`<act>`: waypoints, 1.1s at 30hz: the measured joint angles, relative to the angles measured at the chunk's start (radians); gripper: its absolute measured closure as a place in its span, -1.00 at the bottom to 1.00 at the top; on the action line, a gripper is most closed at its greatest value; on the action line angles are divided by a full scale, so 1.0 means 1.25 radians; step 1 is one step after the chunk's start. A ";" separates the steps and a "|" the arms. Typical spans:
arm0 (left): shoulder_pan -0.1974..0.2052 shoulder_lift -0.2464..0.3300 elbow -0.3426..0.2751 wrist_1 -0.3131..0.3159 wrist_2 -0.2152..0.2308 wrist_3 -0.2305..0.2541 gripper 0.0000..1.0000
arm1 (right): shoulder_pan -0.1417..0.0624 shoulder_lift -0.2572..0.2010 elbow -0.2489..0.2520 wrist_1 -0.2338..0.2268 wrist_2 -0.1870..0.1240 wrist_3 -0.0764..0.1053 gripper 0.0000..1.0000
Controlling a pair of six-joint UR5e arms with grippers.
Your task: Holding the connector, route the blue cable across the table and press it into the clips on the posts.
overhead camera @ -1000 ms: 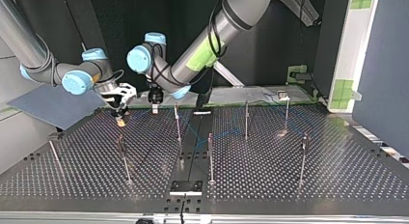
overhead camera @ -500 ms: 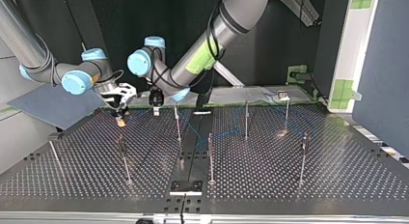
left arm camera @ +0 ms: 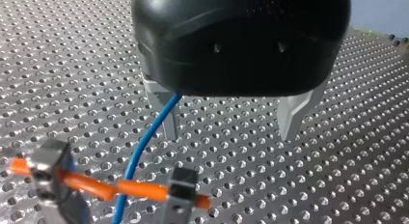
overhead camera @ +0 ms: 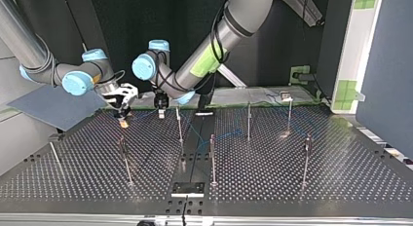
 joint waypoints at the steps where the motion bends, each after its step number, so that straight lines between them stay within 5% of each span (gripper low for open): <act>1: 0.000 0.000 0.000 0.000 0.000 -0.002 -1.00 | 0.000 0.000 0.000 0.000 -0.006 0.000 1.00; 3: -0.001 0.000 0.000 0.000 0.001 -0.005 -1.00 | 0.000 0.000 0.000 0.000 -0.018 0.000 1.00; 5: -0.003 0.000 0.001 0.003 0.003 -0.007 -0.46 | 0.000 0.000 0.000 0.000 -0.025 0.001 1.00; 6: -0.003 0.000 0.001 0.004 0.004 -0.007 -0.46 | -0.001 0.000 0.000 0.000 -0.027 0.001 1.00; 8: -0.004 0.000 0.002 0.007 0.006 -0.005 0.39 | -0.001 0.000 0.000 0.000 -0.030 0.002 1.00; 9: -0.005 0.000 0.002 0.008 0.006 -0.005 0.39 | -0.001 0.000 0.000 0.000 -0.030 0.002 1.00; 11: -0.006 0.000 0.004 0.009 0.006 -0.005 1.00 | -0.001 0.000 0.000 0.000 -0.031 0.002 1.00; 27: -0.015 0.009 0.015 -0.025 -0.042 -0.027 1.00 | -0.003 -0.004 -0.001 0.000 -0.031 0.005 1.00; 33: -0.020 0.045 0.016 -0.034 -0.053 -0.030 1.00 | -0.003 -0.029 -0.008 0.000 -0.031 0.023 1.00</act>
